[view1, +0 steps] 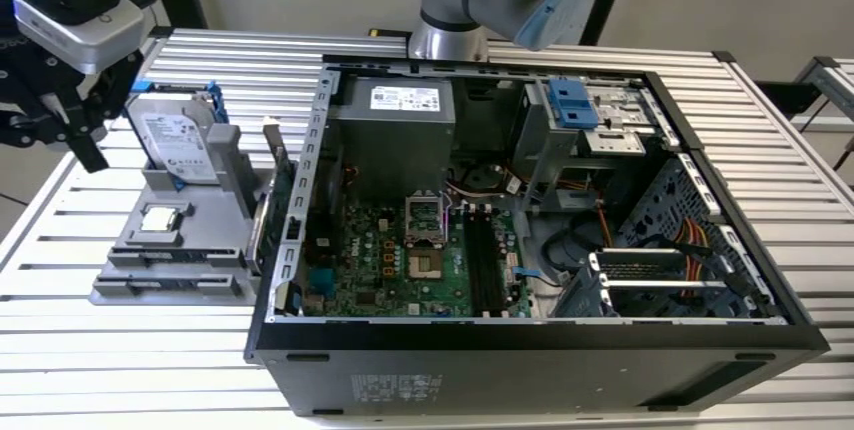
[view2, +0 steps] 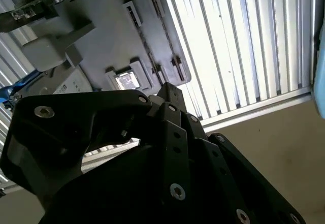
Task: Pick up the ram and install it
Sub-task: 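Pick up the ram and move it above insertion slot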
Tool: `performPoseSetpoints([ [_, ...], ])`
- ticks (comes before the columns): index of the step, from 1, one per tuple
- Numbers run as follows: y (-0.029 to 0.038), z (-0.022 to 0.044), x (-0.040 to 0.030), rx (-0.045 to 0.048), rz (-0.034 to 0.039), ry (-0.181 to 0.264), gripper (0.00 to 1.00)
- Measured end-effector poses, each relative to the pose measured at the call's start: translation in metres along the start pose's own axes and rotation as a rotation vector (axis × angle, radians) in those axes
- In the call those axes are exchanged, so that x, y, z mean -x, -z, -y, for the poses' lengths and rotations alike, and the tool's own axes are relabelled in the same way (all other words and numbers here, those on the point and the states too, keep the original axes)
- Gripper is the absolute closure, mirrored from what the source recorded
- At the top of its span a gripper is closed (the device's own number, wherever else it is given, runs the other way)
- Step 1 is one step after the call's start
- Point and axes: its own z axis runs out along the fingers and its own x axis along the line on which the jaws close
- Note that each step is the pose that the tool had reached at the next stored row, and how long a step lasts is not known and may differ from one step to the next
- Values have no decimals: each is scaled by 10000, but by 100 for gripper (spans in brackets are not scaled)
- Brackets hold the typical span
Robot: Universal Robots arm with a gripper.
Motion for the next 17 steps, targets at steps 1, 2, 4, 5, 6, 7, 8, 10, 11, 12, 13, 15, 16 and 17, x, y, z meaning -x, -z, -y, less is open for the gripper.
performPoseSetpoints([
  [1, 0, 0, 0, -2, -1, 107, 100],
  [2, 0, 0, 0, -4, -2, 198, 100],
  [4, 0, 0, 0, -7, -5, 390, 100],
  [5, 0, 0, 0, -9, -7, 492, 100],
  [6, 0, 0, 0, -11, -8, 595, 100],
  [7, 0, 0, 0, -13, -10, 704, 100],
  [8, 0, 0, 0, -15, -11, 796, 100],
  [10, 0, 0, 0, -19, -9, 980, 100],
  [11, 0, 0, 0, -19, -6, 1055, 100],
  [12, 0, 0, 1, -19, -3, 1138, 100],
  [13, 0, 0, 0, -18, -2, 1213, 100],
  [15, 1, -1, 0, -15, 4, 1369, 100],
  [16, 1, -1, 1, -13, 7, 1446, 100],
  [17, 0, -1, 0, -12, 11, 1517, 100],
])
